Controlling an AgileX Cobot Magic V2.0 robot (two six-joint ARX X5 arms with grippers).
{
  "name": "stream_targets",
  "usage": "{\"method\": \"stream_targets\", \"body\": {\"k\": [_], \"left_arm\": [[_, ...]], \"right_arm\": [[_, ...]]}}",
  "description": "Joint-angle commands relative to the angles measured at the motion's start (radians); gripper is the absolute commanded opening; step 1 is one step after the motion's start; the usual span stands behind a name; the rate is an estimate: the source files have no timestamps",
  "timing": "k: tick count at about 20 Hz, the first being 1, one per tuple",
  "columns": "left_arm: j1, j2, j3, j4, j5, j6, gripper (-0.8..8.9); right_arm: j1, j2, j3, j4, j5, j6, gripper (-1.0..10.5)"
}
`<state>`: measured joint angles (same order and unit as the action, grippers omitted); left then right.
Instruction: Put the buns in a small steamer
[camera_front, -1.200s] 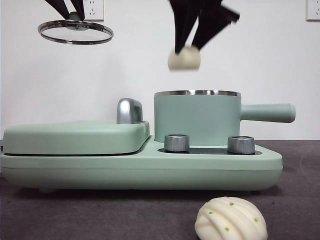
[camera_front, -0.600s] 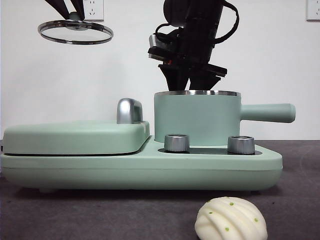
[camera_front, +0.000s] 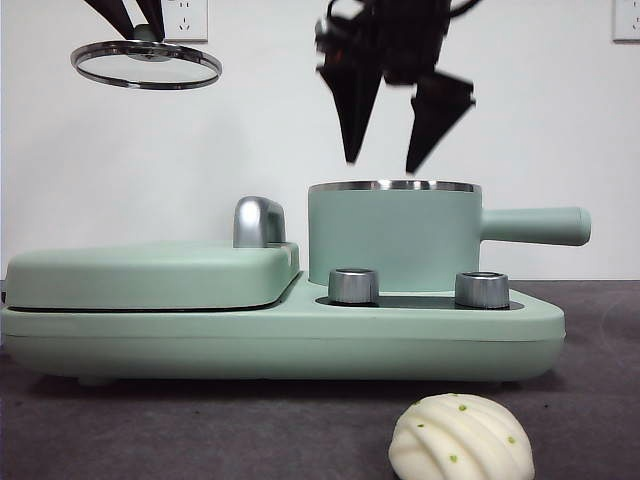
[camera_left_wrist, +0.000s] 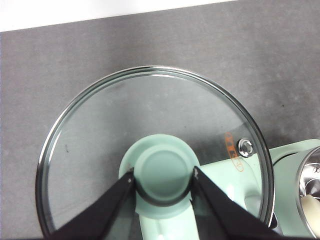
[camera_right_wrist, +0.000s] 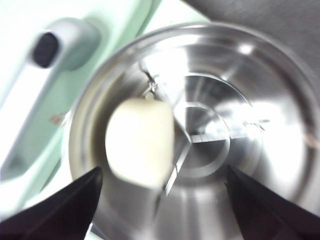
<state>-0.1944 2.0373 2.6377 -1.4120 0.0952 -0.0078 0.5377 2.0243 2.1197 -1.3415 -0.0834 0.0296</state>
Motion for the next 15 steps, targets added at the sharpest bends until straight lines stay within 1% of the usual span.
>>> {"method": "stream_targets", "body": {"k": [1,4,7,12,15], "left_arm": [[-0.001,-0.006,0.038,-0.002,0.002,-0.012,1.09],[-0.001,-0.006,0.037,-0.002,0.002,-0.015,1.09],[-0.001,-0.006,0.037,-0.002,0.002,-0.021,1.09],[-0.003,-0.006,0.037,-0.002,0.002,-0.024,1.09],[-0.01,-0.006,0.037,-0.002,0.002,-0.024,1.09]], "right_arm": [[0.008,-0.001,0.081,-0.077,0.01,-0.003,3.9],[0.011,-0.086,0.065,-0.08,0.005,0.021,3.9],[0.029,-0.244,-0.043,-0.081,0.005,0.043,3.9],[0.089,-0.582,-0.375,-0.081,0.006,0.084,3.9],[0.146,-0.742,-0.565,-0.08,0.008,0.118,3.9]]}}
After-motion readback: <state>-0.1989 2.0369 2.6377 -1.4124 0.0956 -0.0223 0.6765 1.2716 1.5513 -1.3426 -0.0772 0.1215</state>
